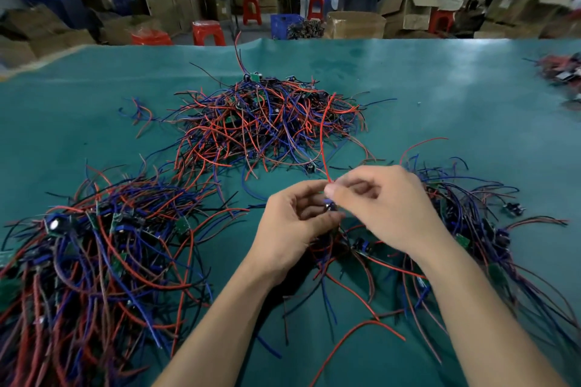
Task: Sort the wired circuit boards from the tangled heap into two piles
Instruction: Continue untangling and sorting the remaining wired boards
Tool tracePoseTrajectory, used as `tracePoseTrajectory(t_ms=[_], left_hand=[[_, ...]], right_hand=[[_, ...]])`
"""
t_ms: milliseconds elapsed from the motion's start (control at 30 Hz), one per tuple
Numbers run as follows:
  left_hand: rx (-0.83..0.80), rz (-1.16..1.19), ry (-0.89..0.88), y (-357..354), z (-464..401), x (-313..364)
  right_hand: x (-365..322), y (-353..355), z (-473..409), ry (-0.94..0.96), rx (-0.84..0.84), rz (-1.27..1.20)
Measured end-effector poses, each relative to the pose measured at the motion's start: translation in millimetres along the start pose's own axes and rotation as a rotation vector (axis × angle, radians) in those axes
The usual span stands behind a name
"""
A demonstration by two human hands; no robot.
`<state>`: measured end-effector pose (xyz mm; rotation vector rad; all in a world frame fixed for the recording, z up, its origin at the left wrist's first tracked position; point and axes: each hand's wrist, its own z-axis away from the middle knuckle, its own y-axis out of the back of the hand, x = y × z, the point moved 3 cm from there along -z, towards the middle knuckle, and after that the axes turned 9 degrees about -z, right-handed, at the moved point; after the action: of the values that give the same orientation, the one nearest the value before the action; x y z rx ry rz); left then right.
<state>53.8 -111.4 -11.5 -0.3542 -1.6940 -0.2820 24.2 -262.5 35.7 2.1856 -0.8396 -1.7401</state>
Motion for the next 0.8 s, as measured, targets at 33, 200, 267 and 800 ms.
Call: tracePoseTrajectory(t_ms=[33, 200, 267, 800], left_hand=[[0.003, -0.008, -0.002, 0, 0, 0], [0.068, -0.043, 0.010, 1, 1, -1], [0.082, -0.051, 0.023, 1, 1, 0], [0.015, -0.022, 0.098, -3, 1, 2]], right_hand=[[1, -4, 1, -0.002, -0.029, -0.006], [6, -12, 0, 0.027, -0.108, -0.095], [8, -10, -1, -0.004, -0.114, -0.181], [-3, 151, -4, -0.136, 0.392, -0.242]])
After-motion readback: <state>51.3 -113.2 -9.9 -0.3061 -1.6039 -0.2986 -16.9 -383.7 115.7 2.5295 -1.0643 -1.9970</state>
